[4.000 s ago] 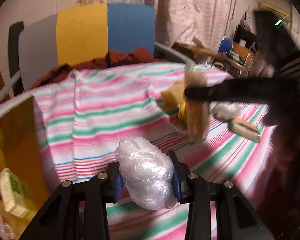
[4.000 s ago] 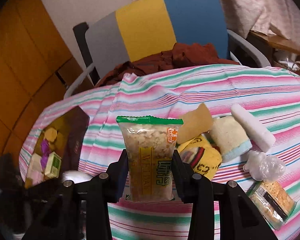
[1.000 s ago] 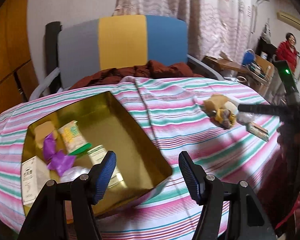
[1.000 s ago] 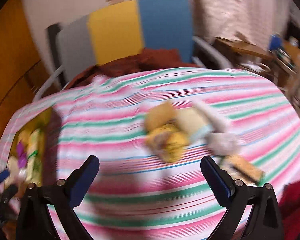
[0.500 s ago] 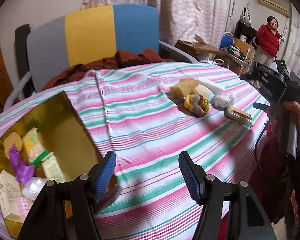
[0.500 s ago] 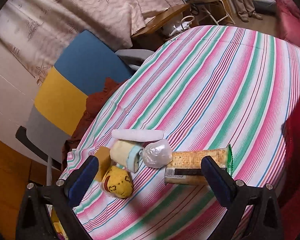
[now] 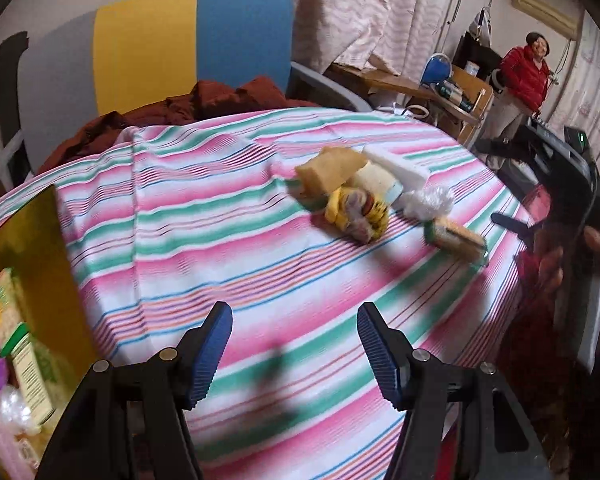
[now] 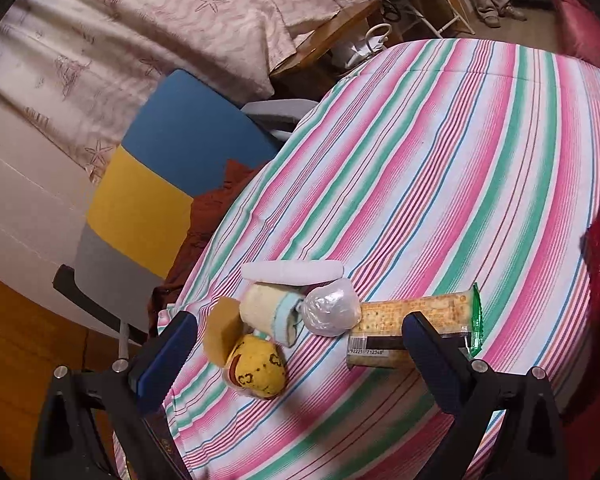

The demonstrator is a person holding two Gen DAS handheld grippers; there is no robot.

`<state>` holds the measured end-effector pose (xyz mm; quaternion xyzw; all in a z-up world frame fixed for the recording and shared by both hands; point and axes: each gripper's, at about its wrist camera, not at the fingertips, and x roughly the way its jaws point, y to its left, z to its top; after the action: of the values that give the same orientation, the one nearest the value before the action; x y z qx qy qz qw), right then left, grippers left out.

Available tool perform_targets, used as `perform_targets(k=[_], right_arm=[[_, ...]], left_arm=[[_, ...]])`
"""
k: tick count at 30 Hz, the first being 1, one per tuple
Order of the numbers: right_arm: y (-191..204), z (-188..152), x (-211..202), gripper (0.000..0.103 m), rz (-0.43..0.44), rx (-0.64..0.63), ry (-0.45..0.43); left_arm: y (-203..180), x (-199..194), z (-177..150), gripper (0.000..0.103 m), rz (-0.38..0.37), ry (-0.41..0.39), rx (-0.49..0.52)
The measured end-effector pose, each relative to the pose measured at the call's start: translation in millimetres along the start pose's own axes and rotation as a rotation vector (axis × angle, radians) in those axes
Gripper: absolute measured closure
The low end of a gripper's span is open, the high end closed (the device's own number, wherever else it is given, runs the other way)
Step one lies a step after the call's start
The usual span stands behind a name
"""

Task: Organize objects
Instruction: 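Move both tools back over the remaining pile of items, then grasp the yellow knitted sock with the left tool and lift it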

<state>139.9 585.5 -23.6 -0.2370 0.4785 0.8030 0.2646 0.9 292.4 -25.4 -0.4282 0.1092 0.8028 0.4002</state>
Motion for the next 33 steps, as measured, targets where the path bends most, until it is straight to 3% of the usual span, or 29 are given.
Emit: perform_targets(k=[7,15,23,26,29,31,33], right_arm=[[-1,-1,0,0.0,0.027,0.004,0.002],[4,-2,3,0.0,0.044,-0.025,0.013],[4,-2,3,0.0,0.056,-0.025,0.019],[5,-2,5,0.0,0.055,-0.027,0.025],[8,-3,7,0.0,0.047,-0.044,0.033],[10,-4,8,0.0,0.04,-0.059,0.039],[10,-4,9,0.0,0.04,-0.066,0.041]], left_arm=[[-18,29,30,0.036,-0.052,0.0,-0.012],[-38,73,60,0.019,-0.058,0.015,0.024],[-47,118,82,0.019,-0.061,0.062,-0.002],[-49,137,89,0.019,-0.021,0.088,0.003],[-45,149,88,0.027,-0.045,0.098,-0.02],[-41,149,85,0.049,-0.092,0.111,-0.039],[-38,140,79,0.058,-0.1,0.094,-0.024]])
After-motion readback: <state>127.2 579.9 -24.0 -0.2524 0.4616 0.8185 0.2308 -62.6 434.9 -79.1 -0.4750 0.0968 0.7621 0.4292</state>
